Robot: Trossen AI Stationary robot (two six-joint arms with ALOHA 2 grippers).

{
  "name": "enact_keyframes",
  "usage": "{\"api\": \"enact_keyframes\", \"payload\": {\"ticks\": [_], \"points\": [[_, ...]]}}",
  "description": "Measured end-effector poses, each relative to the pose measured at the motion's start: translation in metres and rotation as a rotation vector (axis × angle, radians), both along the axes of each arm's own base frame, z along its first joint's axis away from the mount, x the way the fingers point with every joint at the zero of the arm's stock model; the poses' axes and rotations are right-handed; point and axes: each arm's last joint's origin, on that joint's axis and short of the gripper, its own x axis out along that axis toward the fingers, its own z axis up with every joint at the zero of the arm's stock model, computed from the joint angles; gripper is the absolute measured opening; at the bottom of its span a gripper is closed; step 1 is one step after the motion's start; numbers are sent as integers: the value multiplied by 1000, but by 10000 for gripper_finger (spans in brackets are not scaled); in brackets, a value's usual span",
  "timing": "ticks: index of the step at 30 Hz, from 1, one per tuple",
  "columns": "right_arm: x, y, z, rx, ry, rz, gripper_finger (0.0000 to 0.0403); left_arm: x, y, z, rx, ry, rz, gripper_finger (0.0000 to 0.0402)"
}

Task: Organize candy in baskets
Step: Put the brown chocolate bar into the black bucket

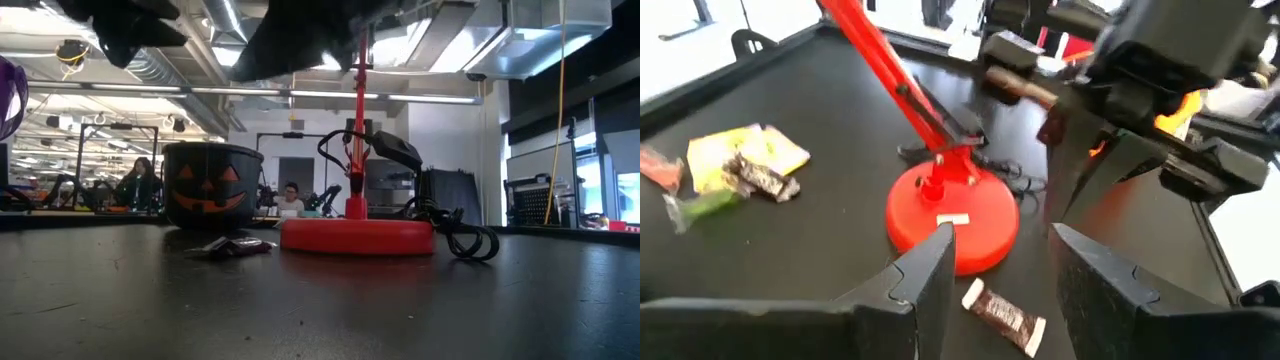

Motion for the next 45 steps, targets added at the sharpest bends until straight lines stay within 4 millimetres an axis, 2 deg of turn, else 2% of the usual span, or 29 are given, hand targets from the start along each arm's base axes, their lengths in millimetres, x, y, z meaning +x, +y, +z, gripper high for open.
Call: {"api": "enact_keyframes", "payload": {"ticks": [5,12,19,25,28,31,42,45], "points": [[9,-10,-38,120,125,38,34,-1,3,-13,-41,40,-24,152],[16,-7,-79,142,197,37,138,-4,5,-31,-81,84,-13,173],[22,-7,-102,197,194,-27,231,-5,6,-36,-85,77,-10,187],[22,-6,-109,186,201,-52,258,-5,6,-35,-79,71,2,188],[22,-7,-110,184,207,-56,246,-5,6,-35,-78,70,4,188],[21,-7,-111,176,215,-57,213,-5,6,-35,-78,70,5,188],[21,-7,-112,158,227,-27,25,-5,6,-35,-71,68,12,188],[21,-7,-111,161,225,-23,7,-5,6,-35,-70,68,12,188]]}}
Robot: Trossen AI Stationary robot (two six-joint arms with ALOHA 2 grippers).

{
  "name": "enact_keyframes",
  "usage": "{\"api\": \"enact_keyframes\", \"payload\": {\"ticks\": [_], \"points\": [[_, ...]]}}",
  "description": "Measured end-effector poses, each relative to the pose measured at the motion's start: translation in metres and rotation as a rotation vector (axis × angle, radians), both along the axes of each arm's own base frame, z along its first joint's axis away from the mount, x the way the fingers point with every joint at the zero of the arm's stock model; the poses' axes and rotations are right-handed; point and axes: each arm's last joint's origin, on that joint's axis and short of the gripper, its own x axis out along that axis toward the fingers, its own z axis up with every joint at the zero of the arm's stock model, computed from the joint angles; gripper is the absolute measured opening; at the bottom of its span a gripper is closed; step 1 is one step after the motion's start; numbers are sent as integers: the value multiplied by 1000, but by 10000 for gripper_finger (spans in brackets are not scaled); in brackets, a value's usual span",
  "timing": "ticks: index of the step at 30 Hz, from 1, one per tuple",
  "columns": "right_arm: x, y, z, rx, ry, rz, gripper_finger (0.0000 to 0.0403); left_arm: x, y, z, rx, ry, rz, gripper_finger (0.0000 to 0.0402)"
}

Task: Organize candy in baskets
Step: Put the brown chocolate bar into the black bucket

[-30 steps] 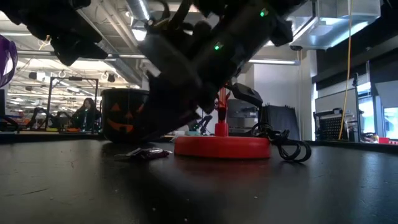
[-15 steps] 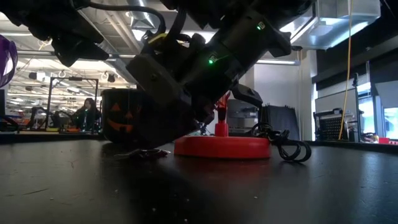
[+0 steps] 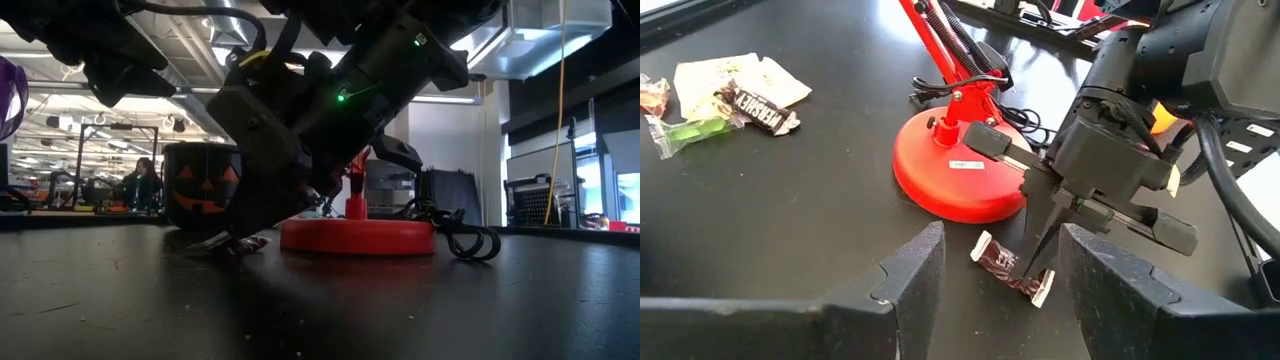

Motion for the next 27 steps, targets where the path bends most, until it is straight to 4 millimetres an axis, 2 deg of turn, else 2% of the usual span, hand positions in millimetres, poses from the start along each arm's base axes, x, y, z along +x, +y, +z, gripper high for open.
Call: {"api": "enact_keyframes", "payload": {"ticks": [11,20,27], "points": [[-4,-1,27,-8,-42,15,1,0,0,0,3,-1,5,188],[5,1,55,-41,-139,28,0,0,0,0,5,0,5,188],[6,1,57,-48,-143,49,0,0,0,-1,7,5,5,188]]}}
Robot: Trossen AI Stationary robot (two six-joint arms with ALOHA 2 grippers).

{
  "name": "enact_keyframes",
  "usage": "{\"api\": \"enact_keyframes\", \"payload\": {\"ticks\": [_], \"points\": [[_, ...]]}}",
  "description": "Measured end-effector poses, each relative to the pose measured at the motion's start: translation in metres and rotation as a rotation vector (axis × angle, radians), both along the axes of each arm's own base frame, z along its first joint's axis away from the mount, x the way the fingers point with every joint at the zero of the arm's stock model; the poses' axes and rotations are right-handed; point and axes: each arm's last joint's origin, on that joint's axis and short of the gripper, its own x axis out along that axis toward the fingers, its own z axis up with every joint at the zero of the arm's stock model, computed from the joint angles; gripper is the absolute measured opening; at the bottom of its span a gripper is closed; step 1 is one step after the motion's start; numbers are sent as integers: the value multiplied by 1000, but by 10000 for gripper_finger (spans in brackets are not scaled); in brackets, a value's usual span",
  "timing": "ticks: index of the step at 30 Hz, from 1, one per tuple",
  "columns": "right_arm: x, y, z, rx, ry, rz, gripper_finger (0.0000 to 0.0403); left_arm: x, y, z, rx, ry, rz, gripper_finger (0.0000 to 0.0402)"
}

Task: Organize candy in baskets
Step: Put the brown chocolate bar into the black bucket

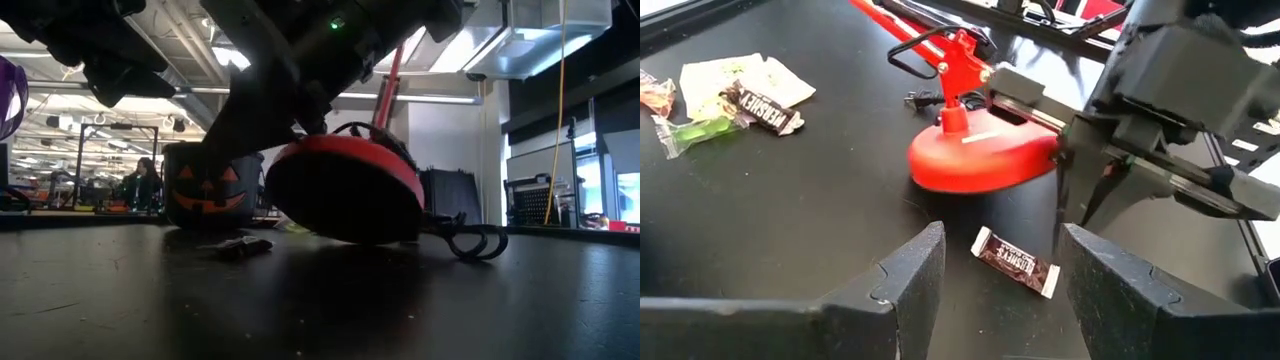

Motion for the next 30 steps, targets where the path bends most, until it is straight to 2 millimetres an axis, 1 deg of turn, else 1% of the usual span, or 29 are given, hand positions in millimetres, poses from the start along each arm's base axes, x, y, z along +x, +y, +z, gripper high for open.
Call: {"api": "enact_keyframes", "payload": {"ticks": [3,12,17,21,26,30], "points": [[0,1,-4,7,17,12,0,0,0,0,0,0,0,188],[-1,0,-4,37,24,3,0,0,0,0,0,0,0,188],[-5,-1,-20,88,10,-5,0,0,0,0,0,0,0,188],[-9,-3,-37,118,39,-30,0,0,0,0,0,0,0,188],[-12,-2,-44,155,53,-32,0,0,0,0,1,1,-1,188],[-12,-2,-45,169,57,-24,0,0,0,-1,9,7,-6,188]]}}
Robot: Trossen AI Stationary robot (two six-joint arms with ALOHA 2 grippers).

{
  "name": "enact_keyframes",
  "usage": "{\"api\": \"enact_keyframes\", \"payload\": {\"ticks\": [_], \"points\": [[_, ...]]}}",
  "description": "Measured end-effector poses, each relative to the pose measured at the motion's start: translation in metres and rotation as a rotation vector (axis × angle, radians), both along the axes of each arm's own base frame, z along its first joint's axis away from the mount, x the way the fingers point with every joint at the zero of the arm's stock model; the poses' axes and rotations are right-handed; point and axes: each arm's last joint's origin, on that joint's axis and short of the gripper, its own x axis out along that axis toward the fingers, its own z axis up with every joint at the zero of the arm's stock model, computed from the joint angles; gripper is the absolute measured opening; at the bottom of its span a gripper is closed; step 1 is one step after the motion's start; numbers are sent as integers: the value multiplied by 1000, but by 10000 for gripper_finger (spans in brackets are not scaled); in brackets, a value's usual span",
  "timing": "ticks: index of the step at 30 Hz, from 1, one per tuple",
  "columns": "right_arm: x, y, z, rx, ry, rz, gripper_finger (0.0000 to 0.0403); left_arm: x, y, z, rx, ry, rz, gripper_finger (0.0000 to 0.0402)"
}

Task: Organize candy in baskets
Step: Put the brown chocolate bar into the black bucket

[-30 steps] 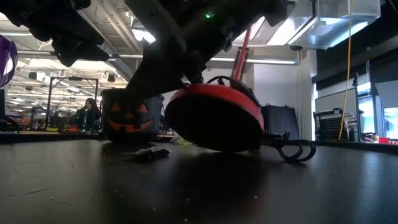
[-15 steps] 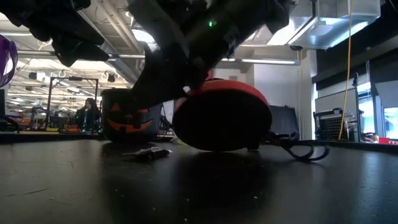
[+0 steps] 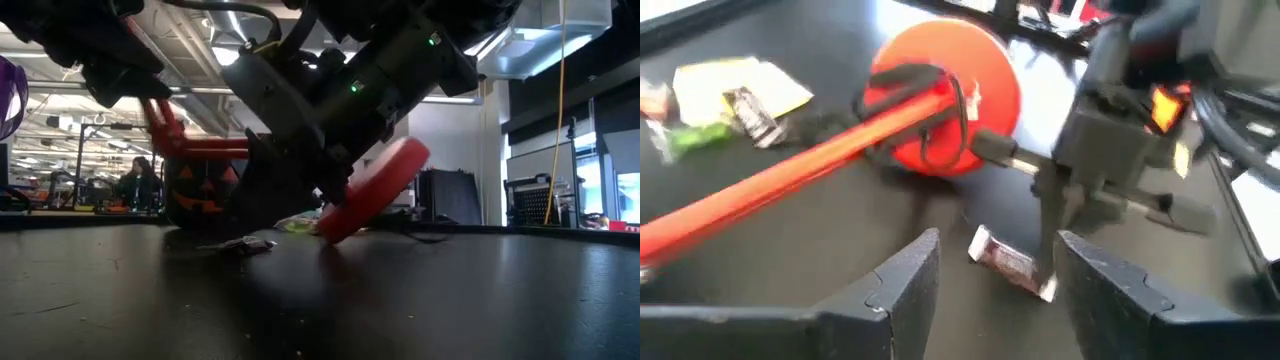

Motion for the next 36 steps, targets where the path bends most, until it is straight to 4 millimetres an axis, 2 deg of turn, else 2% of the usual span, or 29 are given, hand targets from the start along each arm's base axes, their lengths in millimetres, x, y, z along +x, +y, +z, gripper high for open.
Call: {"api": "enact_keyframes", "payload": {"ticks": [20,29,36], "points": [[1,0,1,4,-11,1,0,0,0,1,3,-7,10,188],[6,2,8,20,-79,7,0,0,0,1,0,-8,10,188],[14,5,23,-16,-105,41,0,0,0,1,0,-7,10,188]]}}
